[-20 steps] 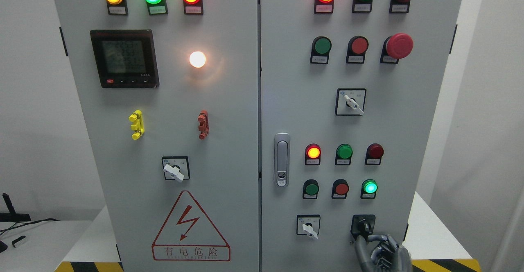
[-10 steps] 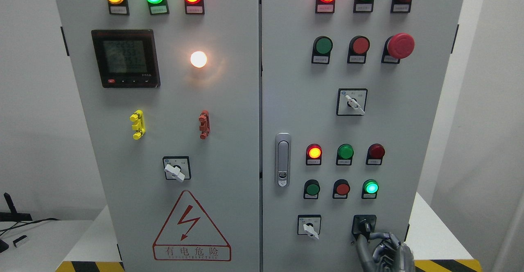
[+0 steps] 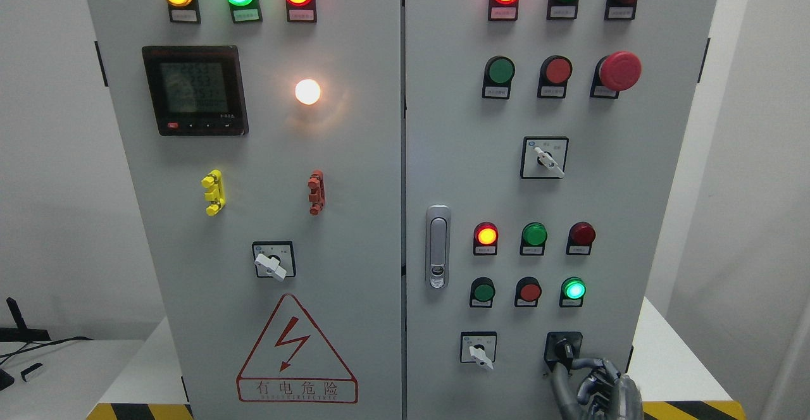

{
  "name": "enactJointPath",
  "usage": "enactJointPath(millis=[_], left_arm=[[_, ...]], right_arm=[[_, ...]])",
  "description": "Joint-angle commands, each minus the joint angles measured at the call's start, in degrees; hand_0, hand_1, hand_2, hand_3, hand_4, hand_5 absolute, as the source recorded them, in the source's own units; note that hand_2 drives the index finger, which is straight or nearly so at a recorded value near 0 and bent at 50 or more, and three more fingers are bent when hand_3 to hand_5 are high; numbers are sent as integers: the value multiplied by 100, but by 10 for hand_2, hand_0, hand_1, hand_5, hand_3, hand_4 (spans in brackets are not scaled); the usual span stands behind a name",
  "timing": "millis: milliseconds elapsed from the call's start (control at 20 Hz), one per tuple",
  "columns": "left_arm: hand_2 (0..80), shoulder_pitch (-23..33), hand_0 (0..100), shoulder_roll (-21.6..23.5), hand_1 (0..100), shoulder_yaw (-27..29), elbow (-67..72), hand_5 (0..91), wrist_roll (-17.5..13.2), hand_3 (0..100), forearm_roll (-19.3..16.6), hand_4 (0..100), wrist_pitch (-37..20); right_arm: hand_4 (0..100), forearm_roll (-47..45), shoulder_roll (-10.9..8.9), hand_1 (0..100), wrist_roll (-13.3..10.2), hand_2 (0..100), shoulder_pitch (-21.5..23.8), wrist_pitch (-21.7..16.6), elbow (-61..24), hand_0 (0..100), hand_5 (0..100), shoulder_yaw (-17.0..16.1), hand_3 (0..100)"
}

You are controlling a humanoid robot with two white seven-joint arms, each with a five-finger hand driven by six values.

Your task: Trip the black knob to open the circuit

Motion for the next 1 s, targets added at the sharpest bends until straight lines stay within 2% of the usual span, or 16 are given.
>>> enactJointPath(millis=[0, 251, 551, 952], left_arm=[[0, 0, 120, -4, 389, 0, 0, 0, 2, 0, 26, 0, -1], [0, 0, 120, 5, 389, 0, 0, 0, 2, 0, 26, 0, -1], [0, 0, 120, 5, 389, 0, 0, 0, 2, 0, 26, 0, -1], [0, 0, 120, 5, 389, 0, 0, 0, 2, 0, 26, 0, -1]], right_arm=[[919, 45, -21, 763, 101, 496, 43, -6, 5, 409, 1000, 69, 908], [912, 53, -38, 787, 119, 481, 61, -208, -3, 406, 1000, -10, 895], [911, 89, -152, 784, 128, 480, 140, -234, -39, 391, 1000, -63, 893], [901, 63, -477, 781, 145, 464, 552, -988, -74, 392, 1000, -194, 885]])
